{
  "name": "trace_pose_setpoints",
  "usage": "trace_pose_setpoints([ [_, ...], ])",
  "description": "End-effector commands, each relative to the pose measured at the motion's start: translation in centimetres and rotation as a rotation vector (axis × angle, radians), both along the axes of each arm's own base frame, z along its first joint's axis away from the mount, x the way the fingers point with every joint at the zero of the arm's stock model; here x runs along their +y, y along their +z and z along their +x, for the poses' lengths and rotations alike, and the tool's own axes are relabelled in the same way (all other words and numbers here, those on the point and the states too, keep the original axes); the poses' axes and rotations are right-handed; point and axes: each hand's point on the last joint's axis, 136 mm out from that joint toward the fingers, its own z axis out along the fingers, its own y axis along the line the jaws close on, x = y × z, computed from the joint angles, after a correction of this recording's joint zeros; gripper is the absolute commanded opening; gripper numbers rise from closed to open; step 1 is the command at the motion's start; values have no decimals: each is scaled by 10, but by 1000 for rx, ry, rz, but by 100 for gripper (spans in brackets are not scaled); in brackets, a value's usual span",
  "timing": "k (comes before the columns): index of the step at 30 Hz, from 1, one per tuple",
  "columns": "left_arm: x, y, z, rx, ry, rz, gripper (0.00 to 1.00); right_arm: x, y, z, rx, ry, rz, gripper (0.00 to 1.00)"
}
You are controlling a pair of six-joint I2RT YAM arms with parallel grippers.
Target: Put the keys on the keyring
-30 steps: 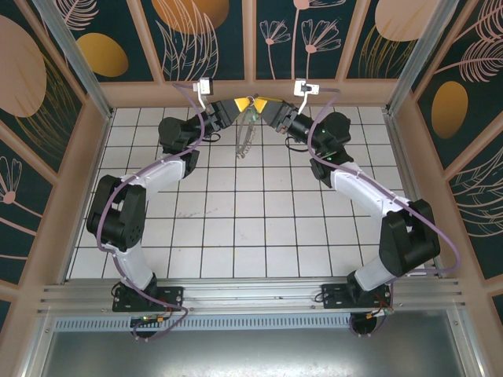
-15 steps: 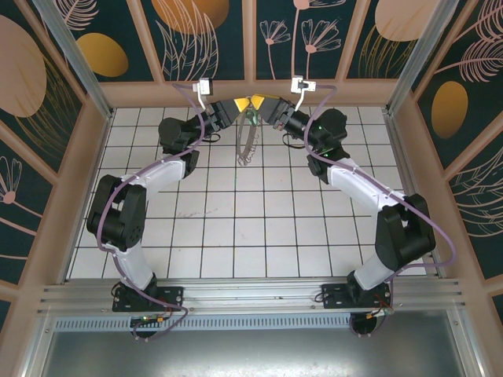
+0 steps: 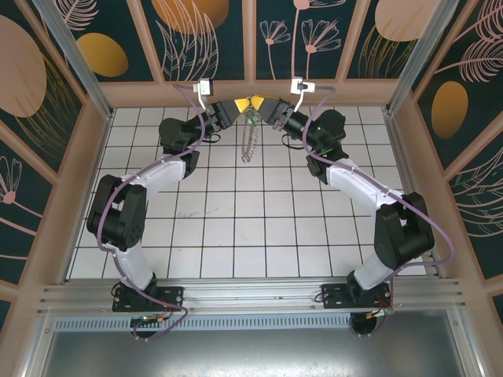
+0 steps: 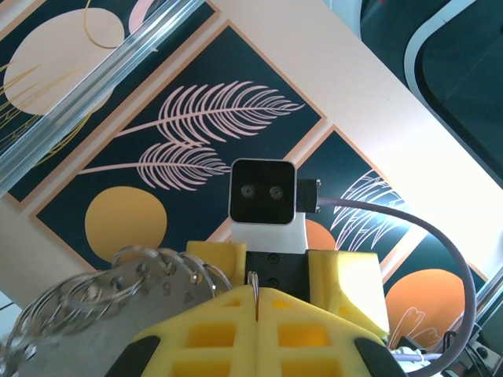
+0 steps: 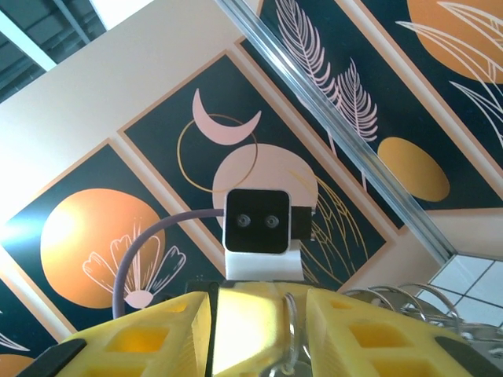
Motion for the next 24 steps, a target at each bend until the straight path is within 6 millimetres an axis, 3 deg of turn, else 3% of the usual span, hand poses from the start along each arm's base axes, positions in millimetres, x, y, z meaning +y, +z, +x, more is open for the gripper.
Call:
trace_pose_setpoints([
  [1,2,14,-12,-74,-6,-39,0,-10,12,-7,-43,-21,17,37],
  [8,2,14,-14,-75,-8,-42,0,-8,11,-7,-37,-10,19,36],
  [24,0,11,-12,-72,-9,-39,0,10,9,-8,-38,48,-3,24],
])
